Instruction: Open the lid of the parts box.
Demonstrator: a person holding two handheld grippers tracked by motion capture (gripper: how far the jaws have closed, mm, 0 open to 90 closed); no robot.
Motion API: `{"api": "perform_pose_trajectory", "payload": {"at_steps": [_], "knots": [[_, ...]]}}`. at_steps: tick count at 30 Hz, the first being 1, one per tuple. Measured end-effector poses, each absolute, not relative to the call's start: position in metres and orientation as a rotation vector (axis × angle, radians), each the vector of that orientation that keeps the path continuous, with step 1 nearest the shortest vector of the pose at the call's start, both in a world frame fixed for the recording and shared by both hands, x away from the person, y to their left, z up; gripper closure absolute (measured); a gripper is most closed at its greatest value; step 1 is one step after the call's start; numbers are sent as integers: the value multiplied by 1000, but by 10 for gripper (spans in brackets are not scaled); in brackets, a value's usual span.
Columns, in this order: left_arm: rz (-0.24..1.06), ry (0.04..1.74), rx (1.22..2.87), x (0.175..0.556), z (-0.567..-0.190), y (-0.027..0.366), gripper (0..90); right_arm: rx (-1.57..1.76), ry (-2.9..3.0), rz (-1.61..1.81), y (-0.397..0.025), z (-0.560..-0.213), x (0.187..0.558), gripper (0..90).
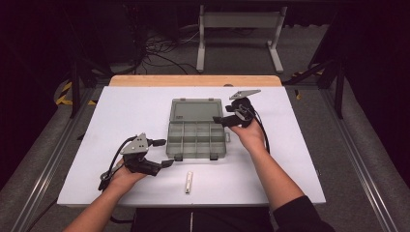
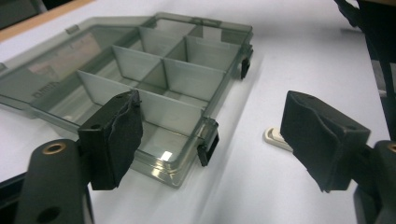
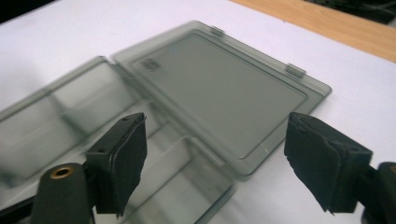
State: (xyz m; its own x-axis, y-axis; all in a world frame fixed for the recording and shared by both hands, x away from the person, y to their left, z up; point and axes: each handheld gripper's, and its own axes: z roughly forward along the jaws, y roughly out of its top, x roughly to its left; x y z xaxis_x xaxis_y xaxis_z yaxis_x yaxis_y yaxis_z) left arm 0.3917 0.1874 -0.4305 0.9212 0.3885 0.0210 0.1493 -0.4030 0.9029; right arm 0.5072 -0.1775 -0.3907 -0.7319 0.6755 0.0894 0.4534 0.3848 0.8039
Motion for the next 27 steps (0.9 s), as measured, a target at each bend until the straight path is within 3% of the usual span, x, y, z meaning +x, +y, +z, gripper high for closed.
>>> {"api": "perform_pose_trajectory", "payload": {"at_steps": [2, 10, 14, 16, 20, 23, 27], "knots": [[285, 403, 1953, 392, -423, 193, 180, 910, 2358, 1273, -177, -381, 483, 238], [311, 447, 1899, 389, -414, 209, 134, 839, 2336, 1346, -180, -367, 449, 237], [348, 441, 1886, 384, -410, 213, 125, 792, 2367, 1360, -177, -363, 440, 197], [361, 434, 1879, 383, -408, 215, 114, 782, 2385, 1375, -174, -361, 434, 128], [375, 436, 1866, 381, -407, 214, 85, 692, 2413, 1365, -167, -355, 423, 131], [372, 451, 1861, 380, -405, 216, 77, 656, 2423, 1368, -163, -350, 416, 165], [358, 446, 1841, 380, -404, 220, 75, 623, 2450, 1399, -161, -344, 409, 305]]}}
